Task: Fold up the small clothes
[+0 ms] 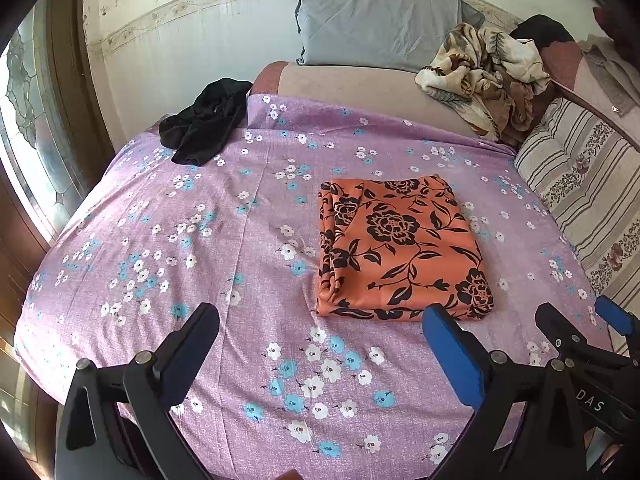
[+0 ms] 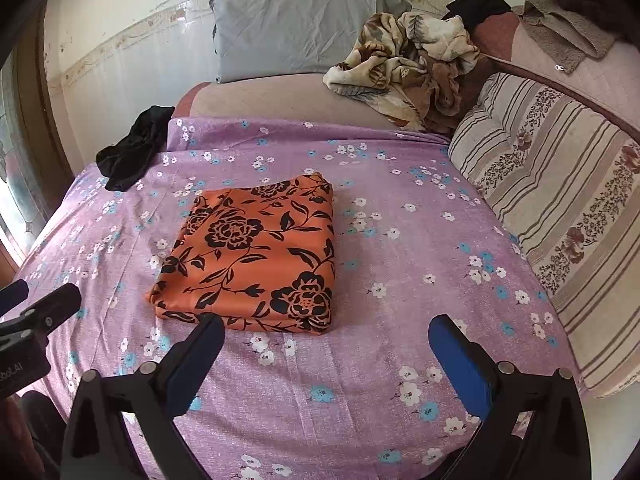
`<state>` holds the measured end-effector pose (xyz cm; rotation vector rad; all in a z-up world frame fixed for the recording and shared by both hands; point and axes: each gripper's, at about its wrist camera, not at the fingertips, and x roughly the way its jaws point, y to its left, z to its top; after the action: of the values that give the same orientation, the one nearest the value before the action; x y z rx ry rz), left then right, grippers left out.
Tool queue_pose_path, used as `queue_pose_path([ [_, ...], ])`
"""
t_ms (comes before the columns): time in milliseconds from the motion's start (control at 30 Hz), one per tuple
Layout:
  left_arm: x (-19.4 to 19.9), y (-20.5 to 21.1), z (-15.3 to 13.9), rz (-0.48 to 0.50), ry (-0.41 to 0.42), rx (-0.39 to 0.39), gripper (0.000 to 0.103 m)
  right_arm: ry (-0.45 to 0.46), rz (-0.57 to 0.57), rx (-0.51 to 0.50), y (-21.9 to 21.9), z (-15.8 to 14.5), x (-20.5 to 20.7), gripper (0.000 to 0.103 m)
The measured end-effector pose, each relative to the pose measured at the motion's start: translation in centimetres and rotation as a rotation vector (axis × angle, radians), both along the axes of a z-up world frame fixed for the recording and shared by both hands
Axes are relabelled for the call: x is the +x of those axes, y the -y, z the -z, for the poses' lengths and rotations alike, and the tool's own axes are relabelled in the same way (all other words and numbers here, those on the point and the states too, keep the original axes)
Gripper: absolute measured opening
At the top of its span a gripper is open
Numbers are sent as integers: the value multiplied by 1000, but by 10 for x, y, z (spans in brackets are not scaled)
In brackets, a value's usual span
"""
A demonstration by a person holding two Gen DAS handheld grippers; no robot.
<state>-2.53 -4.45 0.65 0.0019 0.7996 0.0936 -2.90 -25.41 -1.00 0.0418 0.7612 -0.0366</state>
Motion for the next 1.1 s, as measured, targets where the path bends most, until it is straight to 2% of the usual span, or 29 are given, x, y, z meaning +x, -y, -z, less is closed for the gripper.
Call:
queue_pose_path([
  [433,-2,1,-11,-5,41,-4,101,16,-25,-12,-6,-14,-1,103],
  [833,12,3,-7,-3,8,8,101,-6,-46,-52,-12,-12,10,103],
  [933,17,6,-4,-17,-7,43,101,-15,-46,-51,-11,-10,12,103],
  [1100,21,7,-2,-4,-12,34,101,-28,-50,-53,-10,-7,18,103],
])
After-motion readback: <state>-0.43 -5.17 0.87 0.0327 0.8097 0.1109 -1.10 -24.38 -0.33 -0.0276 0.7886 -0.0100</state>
